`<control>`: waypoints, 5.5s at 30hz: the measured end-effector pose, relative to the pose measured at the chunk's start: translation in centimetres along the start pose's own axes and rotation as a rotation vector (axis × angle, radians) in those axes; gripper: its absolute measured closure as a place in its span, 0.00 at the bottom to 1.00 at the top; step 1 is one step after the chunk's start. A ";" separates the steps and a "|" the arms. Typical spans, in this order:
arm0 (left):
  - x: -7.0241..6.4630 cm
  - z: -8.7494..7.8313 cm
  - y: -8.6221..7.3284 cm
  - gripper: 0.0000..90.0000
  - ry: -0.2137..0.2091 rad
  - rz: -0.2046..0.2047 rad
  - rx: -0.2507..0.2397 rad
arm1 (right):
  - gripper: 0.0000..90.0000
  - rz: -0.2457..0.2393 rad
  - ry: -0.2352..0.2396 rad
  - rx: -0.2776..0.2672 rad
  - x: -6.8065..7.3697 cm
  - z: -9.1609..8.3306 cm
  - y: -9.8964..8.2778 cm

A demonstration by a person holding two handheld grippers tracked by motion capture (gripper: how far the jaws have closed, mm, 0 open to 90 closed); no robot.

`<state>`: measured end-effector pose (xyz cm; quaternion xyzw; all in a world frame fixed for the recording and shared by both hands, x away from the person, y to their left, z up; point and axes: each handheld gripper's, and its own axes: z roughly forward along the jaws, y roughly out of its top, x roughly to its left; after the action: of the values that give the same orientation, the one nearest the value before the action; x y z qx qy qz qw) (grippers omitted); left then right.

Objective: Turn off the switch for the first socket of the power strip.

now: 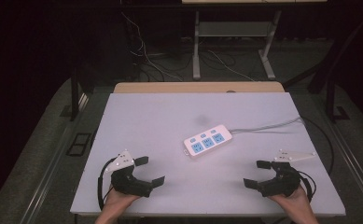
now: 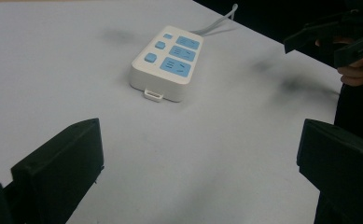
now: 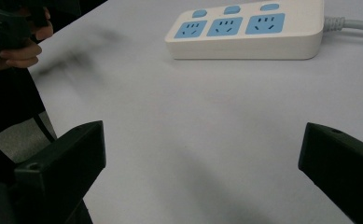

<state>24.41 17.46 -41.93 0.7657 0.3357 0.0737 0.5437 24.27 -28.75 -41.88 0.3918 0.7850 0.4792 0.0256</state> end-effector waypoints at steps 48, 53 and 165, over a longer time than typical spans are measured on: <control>0.0 0.0 -0.2 0.00 -0.004 -0.006 0.008 | 0.00 -0.048 -0.002 0.106 -0.6 1.1 4.9; 0.0 0.0 -0.2 0.00 -0.004 -0.007 0.008 | 0.00 -0.055 -0.003 0.111 -0.8 1.3 5.7; 0.3 0.0 -0.3 0.01 -0.008 0.007 0.018 | 0.47 0.081 -0.083 0.149 -5.0 12.6 15.3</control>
<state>24.54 17.73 -42.25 0.7719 0.3315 0.0698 0.5379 42.00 -19.18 -38.57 0.4437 0.8002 0.4033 0.0093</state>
